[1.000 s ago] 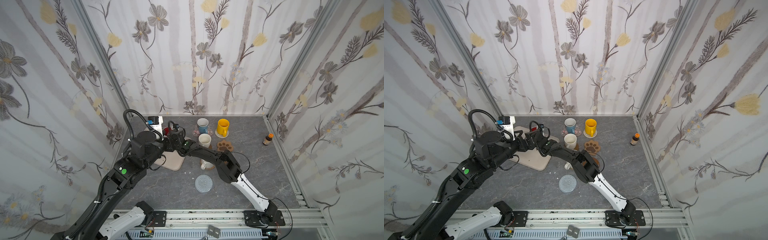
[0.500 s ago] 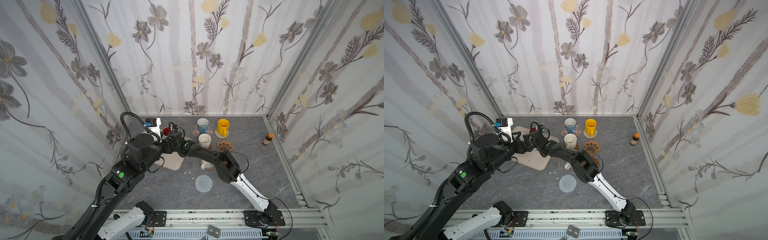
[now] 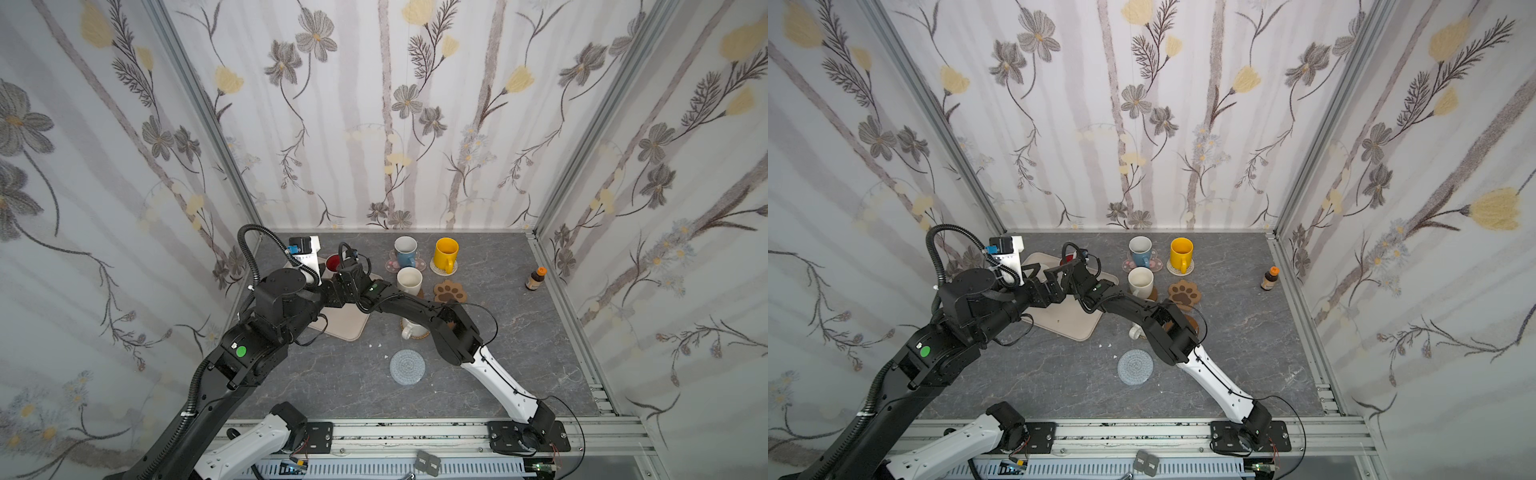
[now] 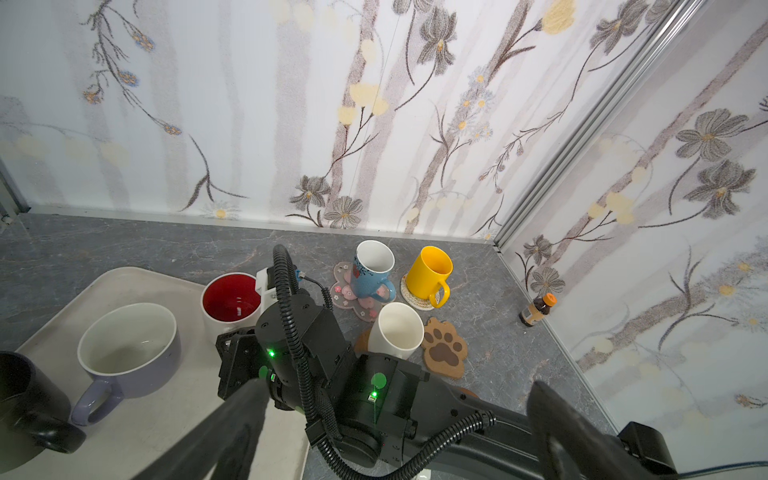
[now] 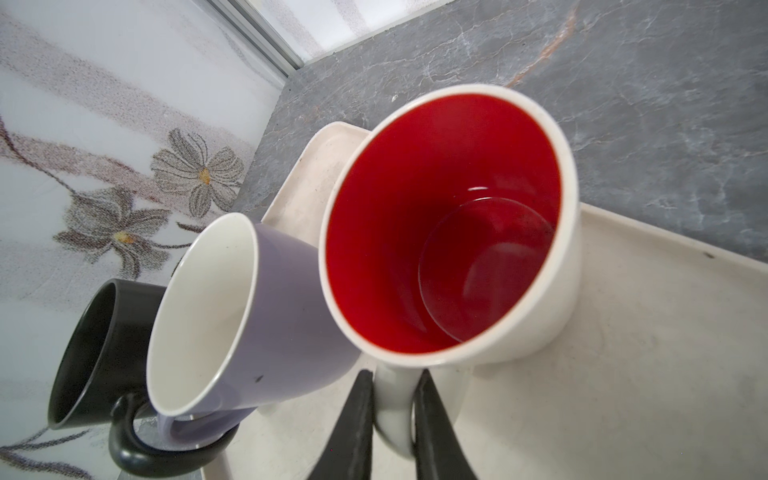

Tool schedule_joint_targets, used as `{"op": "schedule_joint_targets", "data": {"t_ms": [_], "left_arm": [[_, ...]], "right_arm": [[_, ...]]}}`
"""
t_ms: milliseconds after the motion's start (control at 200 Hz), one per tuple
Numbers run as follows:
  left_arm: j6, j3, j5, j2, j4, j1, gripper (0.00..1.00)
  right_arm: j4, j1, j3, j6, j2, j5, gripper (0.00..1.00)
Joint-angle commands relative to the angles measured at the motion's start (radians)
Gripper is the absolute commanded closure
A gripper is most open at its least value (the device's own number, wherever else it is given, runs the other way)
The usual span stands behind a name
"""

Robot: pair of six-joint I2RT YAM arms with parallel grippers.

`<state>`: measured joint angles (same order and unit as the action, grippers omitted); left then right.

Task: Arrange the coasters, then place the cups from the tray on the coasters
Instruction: 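Close the right gripper on the red-lined mug's handle, then lift the red-lined mug off the tray with the right gripper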

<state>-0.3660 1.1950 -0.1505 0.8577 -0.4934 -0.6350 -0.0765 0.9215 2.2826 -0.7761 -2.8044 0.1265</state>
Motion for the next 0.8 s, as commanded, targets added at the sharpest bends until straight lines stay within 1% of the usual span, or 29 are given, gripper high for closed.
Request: {"op": "schedule_joint_targets", "data": {"t_ms": [0, 160, 220, 370, 545, 744, 794], "left_arm": [[0.004, 0.007, -0.014, 0.003, -0.001, 0.0, 0.0], [0.004, 0.012, -0.015, 0.004, -0.004, 0.001, 0.0], [0.007, 0.016, -0.021, 0.006, -0.004, 0.001, 0.0], [0.012, 0.023, -0.037, 0.01, -0.007, 0.002, 0.0], [0.004, 0.026, -0.044, 0.025, -0.004, 0.003, 0.0], [-0.026, 0.017, -0.041, 0.043, 0.002, 0.003, 0.0], [-0.038, 0.012, -0.037, 0.046, 0.002, 0.003, 0.0]], "right_arm": [[-0.003, -0.003, 0.006, 0.009, 0.011, 0.016, 0.85], [-0.001, 0.002, -0.007, 0.034, 0.021, -0.013, 0.87], [0.022, 0.003, -0.044, 0.046, 0.042, -0.021, 0.88], [0.072, 0.013, -0.179, 0.083, 0.12, -0.021, 0.88], [0.078, 0.018, -0.336, 0.128, 0.228, -0.037, 0.88], [0.186, 0.016, -0.587, 0.133, 0.358, -0.075, 0.83], [0.205, 0.016, -0.63, 0.13, 0.381, -0.096, 0.79]]}}
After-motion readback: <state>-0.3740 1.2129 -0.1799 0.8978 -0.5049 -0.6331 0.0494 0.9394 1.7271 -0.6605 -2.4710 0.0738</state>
